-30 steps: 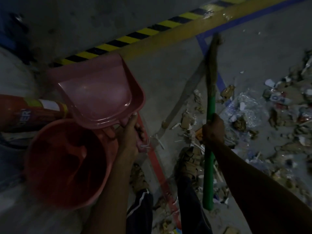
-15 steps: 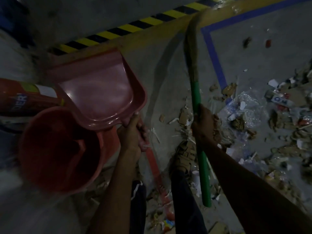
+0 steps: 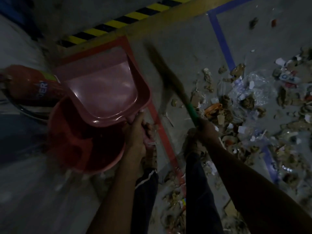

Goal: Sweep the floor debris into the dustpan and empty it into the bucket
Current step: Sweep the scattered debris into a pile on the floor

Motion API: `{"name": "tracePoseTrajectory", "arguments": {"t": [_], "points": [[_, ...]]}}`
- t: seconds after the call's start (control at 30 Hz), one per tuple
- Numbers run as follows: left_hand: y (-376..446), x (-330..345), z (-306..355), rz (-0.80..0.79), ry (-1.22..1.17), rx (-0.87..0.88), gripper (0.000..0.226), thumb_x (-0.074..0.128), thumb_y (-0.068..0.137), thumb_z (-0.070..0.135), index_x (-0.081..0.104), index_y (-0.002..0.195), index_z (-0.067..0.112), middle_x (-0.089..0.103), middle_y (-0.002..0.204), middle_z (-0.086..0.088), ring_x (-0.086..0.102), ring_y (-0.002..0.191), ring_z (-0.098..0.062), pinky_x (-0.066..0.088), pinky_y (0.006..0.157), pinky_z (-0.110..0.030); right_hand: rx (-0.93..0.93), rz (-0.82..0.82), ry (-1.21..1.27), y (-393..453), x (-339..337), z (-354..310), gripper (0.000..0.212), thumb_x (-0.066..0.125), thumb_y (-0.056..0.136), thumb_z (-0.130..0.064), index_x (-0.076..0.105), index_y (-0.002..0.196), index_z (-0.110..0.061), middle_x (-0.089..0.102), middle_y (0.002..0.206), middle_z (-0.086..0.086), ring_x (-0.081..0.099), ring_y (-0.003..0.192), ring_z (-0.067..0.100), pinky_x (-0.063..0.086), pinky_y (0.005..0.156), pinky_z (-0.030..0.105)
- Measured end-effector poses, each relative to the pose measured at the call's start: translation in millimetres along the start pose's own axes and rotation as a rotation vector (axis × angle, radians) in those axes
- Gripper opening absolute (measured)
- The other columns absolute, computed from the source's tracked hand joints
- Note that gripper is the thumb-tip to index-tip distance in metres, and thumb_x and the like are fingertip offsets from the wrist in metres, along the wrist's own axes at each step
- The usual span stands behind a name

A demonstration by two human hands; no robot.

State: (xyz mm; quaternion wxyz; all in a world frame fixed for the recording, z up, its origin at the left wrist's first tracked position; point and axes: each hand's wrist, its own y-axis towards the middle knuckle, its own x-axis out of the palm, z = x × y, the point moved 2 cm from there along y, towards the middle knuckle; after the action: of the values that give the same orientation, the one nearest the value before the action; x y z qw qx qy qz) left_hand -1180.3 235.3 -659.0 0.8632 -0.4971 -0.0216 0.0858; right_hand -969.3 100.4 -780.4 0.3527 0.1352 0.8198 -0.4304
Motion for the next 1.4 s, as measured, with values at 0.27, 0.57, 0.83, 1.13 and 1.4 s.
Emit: {"name": "tracePoseTrajectory", "arguments": {"t": [0.27, 0.57, 0.83, 1.13, 1.4], "points": [[-19, -37, -2, -0.033, 0.117, 0.034, 0.041, 0.07, 0.091, 0.034, 0.045, 0.061, 0.019, 0.053, 0.052, -0.001, 0.041, 0.033, -0.01, 0.03, 0.038, -0.015, 0.236, 0.283, 0.099, -32, -35, 25, 0.033, 0.057, 0.087, -0.01, 0.053, 0.118, -0.016, 0.058, 0.115, 0.016, 0.059, 0.097, 0.039, 0.055, 0.077, 0.054], [-55, -48, -66, -0.066, 0.099, 0.037, 0.04, 0.069, 0.093, 0.027, 0.045, 0.063, 0.016, 0.051, 0.05, -0.003, 0.04, 0.032, -0.011, 0.031, 0.037, -0.016, -0.163, 0.063, -0.035, -110, 43, 21, 0.046, 0.049, 0.094, -0.001, 0.051, 0.137, -0.016, 0.054, 0.131, 0.011, 0.059, 0.104, 0.031, 0.046, 0.076, 0.033], [-69, -75, -161, -0.055, 0.03, -0.025, 0.043, 0.073, 0.09, 0.03, 0.044, 0.06, 0.017, 0.049, 0.052, -0.003, 0.037, 0.034, -0.013, 0.032, 0.044, -0.017, 0.029, 0.033, -0.188, -165, 85, 146, 0.049, 0.045, 0.093, -0.001, 0.04, 0.138, -0.018, 0.051, 0.127, 0.011, 0.062, 0.09, 0.037, 0.038, 0.056, 0.034], [-97, -121, -230, -0.007, 0.032, -0.002, 0.042, 0.076, 0.087, 0.031, 0.047, 0.059, 0.018, 0.05, 0.056, -0.005, 0.039, 0.038, -0.016, 0.031, 0.045, -0.02, -0.023, 0.199, -0.289, -207, 73, 187, 0.074, 0.052, 0.087, 0.01, 0.025, 0.153, -0.012, 0.025, 0.16, 0.011, 0.062, 0.087, 0.037, 0.039, 0.053, 0.034], [-103, -141, -247, 0.045, 0.101, 0.038, 0.044, 0.071, 0.092, 0.026, 0.043, 0.061, 0.011, 0.048, 0.057, -0.011, 0.039, 0.03, -0.012, 0.03, 0.033, -0.015, -0.296, -0.078, -0.266, -243, 175, 149, 0.082, 0.057, 0.082, 0.006, 0.025, 0.155, -0.013, 0.022, 0.162, 0.011, 0.065, 0.088, 0.039, 0.055, 0.061, 0.043]]}}
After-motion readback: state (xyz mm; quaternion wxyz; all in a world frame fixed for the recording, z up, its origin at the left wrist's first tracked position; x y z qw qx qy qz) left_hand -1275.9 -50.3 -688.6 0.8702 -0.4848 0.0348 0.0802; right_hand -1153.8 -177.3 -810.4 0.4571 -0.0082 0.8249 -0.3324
